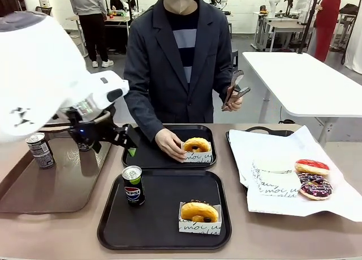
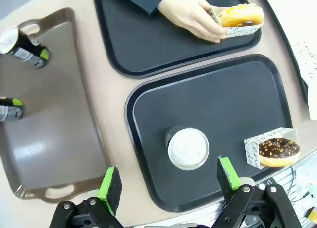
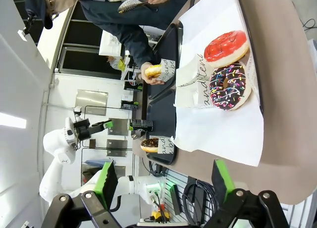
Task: Set up donuts and drinks on trays.
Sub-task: Pick up one Pepsi coke and place it on the Flat Tray.
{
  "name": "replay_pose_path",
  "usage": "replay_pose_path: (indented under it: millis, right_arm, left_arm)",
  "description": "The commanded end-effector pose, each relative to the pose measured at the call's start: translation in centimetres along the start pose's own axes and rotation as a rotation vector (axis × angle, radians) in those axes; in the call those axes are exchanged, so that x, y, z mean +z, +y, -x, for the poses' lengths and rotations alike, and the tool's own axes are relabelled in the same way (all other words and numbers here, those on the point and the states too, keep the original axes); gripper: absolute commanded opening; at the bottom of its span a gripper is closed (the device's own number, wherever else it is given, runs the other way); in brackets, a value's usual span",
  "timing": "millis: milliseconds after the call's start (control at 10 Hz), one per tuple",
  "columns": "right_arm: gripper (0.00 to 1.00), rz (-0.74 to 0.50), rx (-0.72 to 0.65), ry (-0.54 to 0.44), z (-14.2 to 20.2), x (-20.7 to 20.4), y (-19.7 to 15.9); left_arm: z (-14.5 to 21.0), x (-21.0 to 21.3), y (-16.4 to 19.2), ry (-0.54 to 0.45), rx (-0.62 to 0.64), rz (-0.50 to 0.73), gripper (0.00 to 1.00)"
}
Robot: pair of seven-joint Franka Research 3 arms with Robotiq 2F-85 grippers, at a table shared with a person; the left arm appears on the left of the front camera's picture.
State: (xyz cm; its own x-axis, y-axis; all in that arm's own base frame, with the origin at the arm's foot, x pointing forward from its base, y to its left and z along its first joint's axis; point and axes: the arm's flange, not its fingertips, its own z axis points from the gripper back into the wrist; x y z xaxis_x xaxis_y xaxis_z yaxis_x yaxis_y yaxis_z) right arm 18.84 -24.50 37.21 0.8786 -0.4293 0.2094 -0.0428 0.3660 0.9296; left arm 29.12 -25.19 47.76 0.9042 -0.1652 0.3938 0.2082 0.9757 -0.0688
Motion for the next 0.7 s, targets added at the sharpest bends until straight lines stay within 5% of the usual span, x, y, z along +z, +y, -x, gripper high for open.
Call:
replay_pose_path:
  millis: [0, 500, 600]
  right_arm:
    - [1.00, -0.025, 0.017, -0.025, -0.3, -0.1, 0.0]
    - [1.00, -0.025, 0.017, -0.025, -0.3, -0.1, 0.0]
    - [1.00, -0.025, 0.017, -0.025, -0.3, -0.1, 0.0]
  left_arm:
    - [2.4, 1.6, 2.0, 0.004, 0.005, 0.005, 1.00]
    - [3.3, 2.6, 5.5, 0.033, 0.114, 0.044, 1.00]
    - [0.2, 3.7, 2.9, 0.012, 0.084, 0.021, 1.00]
